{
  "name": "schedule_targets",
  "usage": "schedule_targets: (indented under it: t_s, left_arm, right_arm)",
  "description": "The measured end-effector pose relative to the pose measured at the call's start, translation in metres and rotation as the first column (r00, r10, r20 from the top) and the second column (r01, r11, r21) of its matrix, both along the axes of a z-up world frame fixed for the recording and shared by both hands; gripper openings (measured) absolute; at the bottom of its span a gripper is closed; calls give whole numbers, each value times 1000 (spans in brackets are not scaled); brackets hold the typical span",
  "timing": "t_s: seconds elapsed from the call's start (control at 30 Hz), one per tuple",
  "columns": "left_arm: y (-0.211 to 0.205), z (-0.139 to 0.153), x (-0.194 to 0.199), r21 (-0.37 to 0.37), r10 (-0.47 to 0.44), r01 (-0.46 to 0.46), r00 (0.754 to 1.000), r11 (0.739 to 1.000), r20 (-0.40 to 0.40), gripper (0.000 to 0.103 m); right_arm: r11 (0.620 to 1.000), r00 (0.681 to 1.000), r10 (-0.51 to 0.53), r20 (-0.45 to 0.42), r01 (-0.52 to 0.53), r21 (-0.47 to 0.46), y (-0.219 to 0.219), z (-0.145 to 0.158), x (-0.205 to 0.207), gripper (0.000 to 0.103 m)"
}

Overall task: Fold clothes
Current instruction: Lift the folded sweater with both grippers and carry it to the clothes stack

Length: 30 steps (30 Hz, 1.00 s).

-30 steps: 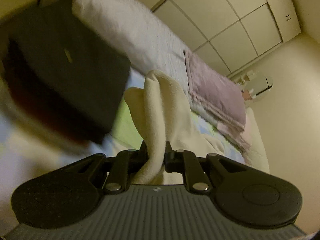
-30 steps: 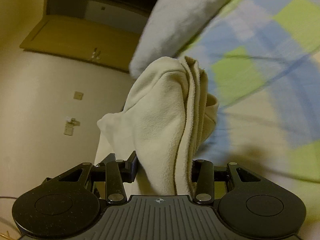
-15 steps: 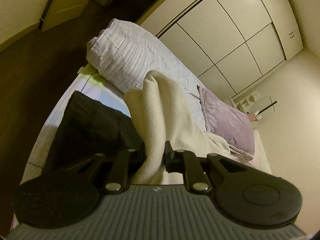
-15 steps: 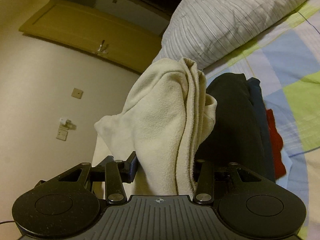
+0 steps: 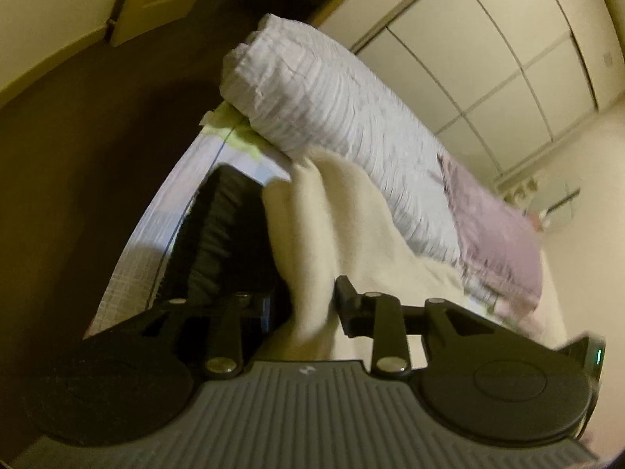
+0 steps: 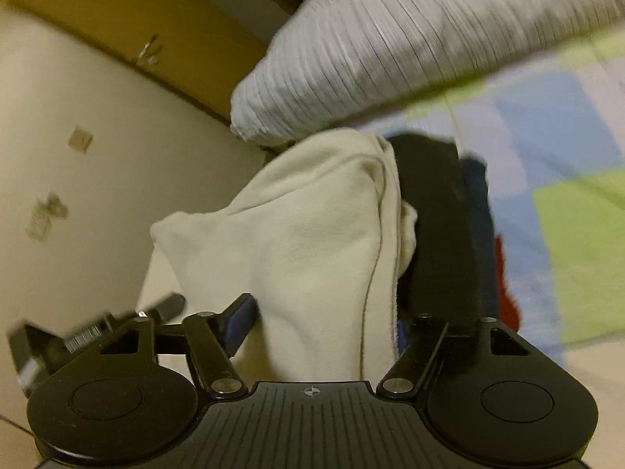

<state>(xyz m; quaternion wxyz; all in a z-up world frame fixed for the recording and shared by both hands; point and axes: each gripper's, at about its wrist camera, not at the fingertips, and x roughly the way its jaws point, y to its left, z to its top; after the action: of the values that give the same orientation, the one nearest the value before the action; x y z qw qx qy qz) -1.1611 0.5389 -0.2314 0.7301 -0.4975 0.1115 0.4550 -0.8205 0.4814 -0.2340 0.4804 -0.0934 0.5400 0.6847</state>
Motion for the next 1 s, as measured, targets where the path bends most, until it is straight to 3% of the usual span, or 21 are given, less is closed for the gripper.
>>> schedule_targets:
  t_s: [0.17,0.2,0.3,0.33,0.43,0.47,0.7,0.8,0.87,1.0]
  left_arm:
    - [-19,44,-17,112,89,-78,991,991,-104,27]
    - [-24,53,-12,129,67,-51,990,990,-125,20]
    - [-32,76,19,183,-37,77,975,980,-217,14]
    - [-29,76,31,196,-56,107,967,975,-248,14]
    - [-16,66,58,210,-81,154,943,965,-323,13]
    - [-10,57,61,204,-75,151,937,967,-342,13]
    - [24,2,79,182,-45,143,889,973,-455,6]
    - [29,-2,67,188,-49,138,907,972,-418,5]
    - [27,4,56,187,-52,130,927,974,-371,4]
    - [-4,39,37,228,-28,109,943,967,-331,5]
  right_arm:
    - [989,962,-80,260,44,142,-28,39,2,72]
    - [984,952,-100,289,51,173,-34,45,4,72]
    - [973,928,-101,359,18,229,-35,58,-8,71]
    - [970,920,-95,380,0,243,-34,61,-14,67]
    - [966,888,-78,454,-45,255,-19,61,-38,37]
    - [967,885,-76,459,-48,252,-12,56,-46,34]
    - [987,846,-46,531,-43,154,29,-2,-73,33]
    - [986,844,-25,536,-67,151,31,0,-73,33]
    - [985,858,-34,512,-57,162,25,12,-67,33]
    - [972,892,-52,449,-59,229,-15,41,-54,33]
